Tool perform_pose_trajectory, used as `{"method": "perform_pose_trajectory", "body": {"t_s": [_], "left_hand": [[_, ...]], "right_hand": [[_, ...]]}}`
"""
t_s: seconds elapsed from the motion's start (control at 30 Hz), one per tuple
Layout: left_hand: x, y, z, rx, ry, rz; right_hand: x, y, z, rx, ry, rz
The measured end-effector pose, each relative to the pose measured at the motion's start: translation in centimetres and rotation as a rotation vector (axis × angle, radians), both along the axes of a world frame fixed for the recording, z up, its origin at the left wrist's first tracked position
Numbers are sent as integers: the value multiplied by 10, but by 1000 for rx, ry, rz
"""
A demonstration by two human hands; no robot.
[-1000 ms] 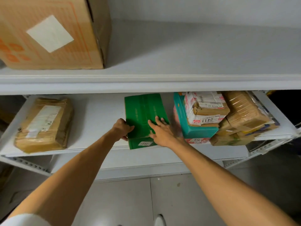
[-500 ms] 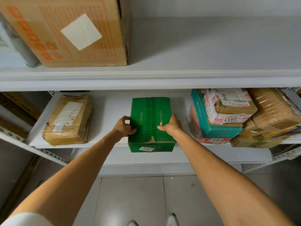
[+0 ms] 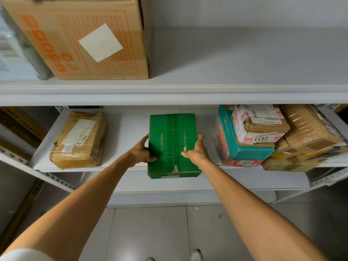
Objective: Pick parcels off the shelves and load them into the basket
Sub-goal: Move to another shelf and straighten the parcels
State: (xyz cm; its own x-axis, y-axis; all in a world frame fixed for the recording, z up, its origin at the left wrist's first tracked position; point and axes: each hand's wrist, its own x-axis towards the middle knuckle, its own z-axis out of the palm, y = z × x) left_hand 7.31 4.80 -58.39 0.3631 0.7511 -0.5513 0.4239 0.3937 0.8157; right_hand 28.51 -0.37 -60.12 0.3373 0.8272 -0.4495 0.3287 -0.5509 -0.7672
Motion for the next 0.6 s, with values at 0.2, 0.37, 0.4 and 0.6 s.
{"method": "perform_pose_trajectory", "body": {"t_s": [0.2,0.37,0.4,0.6], "left_hand": [[-9,-26,-3,7,-52,199],[-12,-44,-7,-7,-76,199],[-15,-48,-9,-10,-67,177],[-29,-65,-23,58,-2,12]], "right_hand": [[-5,-20,4,71,49,54],[-9,-42,-7,157,38,-8],[-10,-47,-8,150,35,0],[-15,-87,-25,59,98,27]]}}
